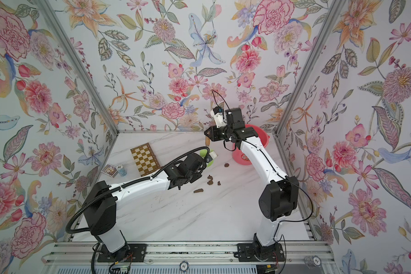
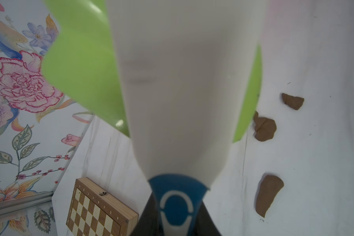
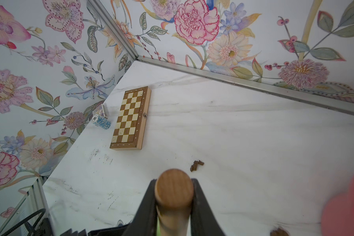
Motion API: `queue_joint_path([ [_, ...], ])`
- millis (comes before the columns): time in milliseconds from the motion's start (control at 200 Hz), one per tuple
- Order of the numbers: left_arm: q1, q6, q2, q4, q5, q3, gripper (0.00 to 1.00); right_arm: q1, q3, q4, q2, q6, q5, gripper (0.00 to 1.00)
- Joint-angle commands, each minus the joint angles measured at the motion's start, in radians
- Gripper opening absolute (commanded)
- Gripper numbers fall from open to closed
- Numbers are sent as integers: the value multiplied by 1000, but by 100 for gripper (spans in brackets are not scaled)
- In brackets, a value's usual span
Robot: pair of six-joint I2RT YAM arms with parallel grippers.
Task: Brush the soil off the hand trowel and place it into the bucket
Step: Brush off the soil from the hand trowel.
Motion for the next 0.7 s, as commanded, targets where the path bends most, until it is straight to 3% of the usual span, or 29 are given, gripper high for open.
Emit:
queue_joint_path([
  [0, -29, -20, 18, -12, 13, -36, 0, -4, 53, 2, -39, 18, -19, 18],
  [230, -56, -129, -31, -63, 76, -91, 0, -13, 91, 4, -34, -8, 53, 18],
  [380, -3, -241, -135, -136, 174, -110, 0, -18, 81, 19, -37, -39, 75, 17],
  [475, 99, -312, -232, -190, 357, -108, 0, -25, 48, 50, -48, -45, 61, 17],
  [581, 252, -355, -263, -274, 675, -67, 0, -37, -31, 143, -78, -57, -12, 17],
  [696, 361, -353, -243, -360, 966, -10, 0, -45, -151, 250, -138, -162, -185, 19],
])
